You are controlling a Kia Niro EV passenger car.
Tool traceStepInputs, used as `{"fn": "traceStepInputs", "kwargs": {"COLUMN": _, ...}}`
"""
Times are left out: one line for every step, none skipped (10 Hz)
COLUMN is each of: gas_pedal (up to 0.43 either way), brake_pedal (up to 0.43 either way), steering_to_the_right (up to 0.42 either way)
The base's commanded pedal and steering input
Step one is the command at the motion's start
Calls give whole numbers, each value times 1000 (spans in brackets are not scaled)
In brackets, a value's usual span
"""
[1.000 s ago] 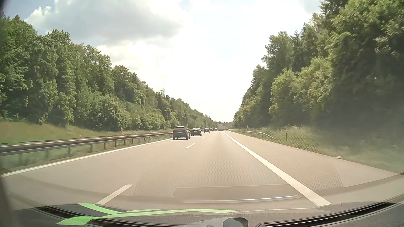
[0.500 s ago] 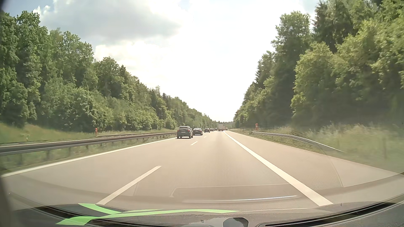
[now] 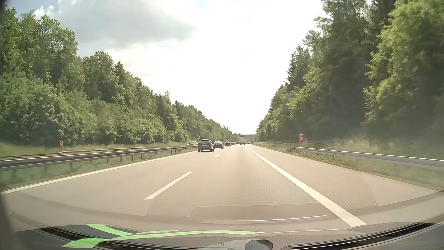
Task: Follow the waypoints while adhering to traffic rules and regulations
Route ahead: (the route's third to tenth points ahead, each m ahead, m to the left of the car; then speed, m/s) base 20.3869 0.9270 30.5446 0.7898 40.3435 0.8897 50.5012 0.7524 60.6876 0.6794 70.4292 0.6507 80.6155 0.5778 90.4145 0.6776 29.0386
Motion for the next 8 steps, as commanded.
{"fn": "traceStepInputs", "kwargs": {"gas_pedal": 287, "brake_pedal": 0, "steering_to_the_right": -2}}
{"fn": "traceStepInputs", "kwargs": {"gas_pedal": 287, "brake_pedal": 0, "steering_to_the_right": -3}}
{"fn": "traceStepInputs", "kwargs": {"gas_pedal": 287, "brake_pedal": 0, "steering_to_the_right": -3}}
{"fn": "traceStepInputs", "kwargs": {"gas_pedal": 287, "brake_pedal": 0, "steering_to_the_right": -3}}
{"fn": "traceStepInputs", "kwargs": {"gas_pedal": 287, "brake_pedal": 0, "steering_to_the_right": -3}}
{"fn": "traceStepInputs", "kwargs": {"gas_pedal": 287, "brake_pedal": 0, "steering_to_the_right": -3}}
{"fn": "traceStepInputs", "kwargs": {"gas_pedal": 287, "brake_pedal": 0, "steering_to_the_right": -3}}
{"fn": "traceStepInputs", "kwargs": {"gas_pedal": 287, "brake_pedal": 0, "steering_to_the_right": -3}}
